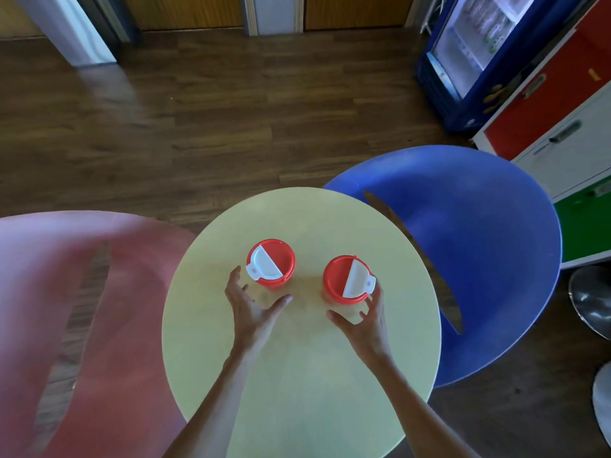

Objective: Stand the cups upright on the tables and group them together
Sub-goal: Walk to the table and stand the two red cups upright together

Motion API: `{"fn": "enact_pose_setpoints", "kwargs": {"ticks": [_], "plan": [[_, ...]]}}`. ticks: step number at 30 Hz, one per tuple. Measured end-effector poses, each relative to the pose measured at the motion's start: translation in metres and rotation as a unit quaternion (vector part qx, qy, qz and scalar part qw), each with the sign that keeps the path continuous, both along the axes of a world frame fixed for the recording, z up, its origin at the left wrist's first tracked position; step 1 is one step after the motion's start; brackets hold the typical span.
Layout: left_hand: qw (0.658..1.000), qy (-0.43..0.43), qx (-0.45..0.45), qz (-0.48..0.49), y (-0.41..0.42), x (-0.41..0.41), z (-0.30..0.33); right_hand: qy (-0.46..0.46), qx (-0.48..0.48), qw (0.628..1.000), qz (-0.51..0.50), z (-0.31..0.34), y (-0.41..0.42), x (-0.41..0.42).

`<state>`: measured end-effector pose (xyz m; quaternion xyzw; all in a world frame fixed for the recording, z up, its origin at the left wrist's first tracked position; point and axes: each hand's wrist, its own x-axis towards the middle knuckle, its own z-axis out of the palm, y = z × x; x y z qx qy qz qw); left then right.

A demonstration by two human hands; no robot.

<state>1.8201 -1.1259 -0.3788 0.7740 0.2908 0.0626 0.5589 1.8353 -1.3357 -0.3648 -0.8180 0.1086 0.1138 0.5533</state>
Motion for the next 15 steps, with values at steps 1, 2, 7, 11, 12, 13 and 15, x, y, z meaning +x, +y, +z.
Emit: {"fn": "enact_pose_setpoints", "kwargs": {"ticks": [1, 2, 7, 11, 12, 13, 15], "plan": [[1.0, -0.003, 0.0, -0.002, -0.002, 0.001, -0.002, 0.0, -0.005, 1.0, -0.006, 0.001, 0.004, -0.001], [1.0, -0.002, 0.009, -0.001, -0.006, 0.004, -0.002, -0.004, -0.006, 1.0, -0.009, -0.003, 0.006, 0.0], [0.999, -0.035, 0.003, 0.032, -0.019, 0.024, 0.004, -0.027, 0.013, 0.997, -0.071, -0.001, 0.028, 0.015], [0.999, -0.041, 0.007, 0.034, -0.017, 0.025, 0.002, -0.032, 0.016, 0.999, -0.039, -0.002, 0.025, 0.028], [0.999, -0.041, 0.012, 0.02, -0.017, 0.022, 0.003, -0.033, 0.013, 0.999, -0.021, -0.002, 0.021, 0.032], [0.999, -0.042, 0.02, 0.007, -0.018, 0.019, 0.003, -0.033, 0.008, 0.999, -0.003, -0.001, 0.017, 0.036], [0.999, -0.043, 0.018, -0.008, -0.023, 0.012, 0.002, -0.031, 0.008, 0.999, 0.024, 0.001, 0.012, 0.043]]}}
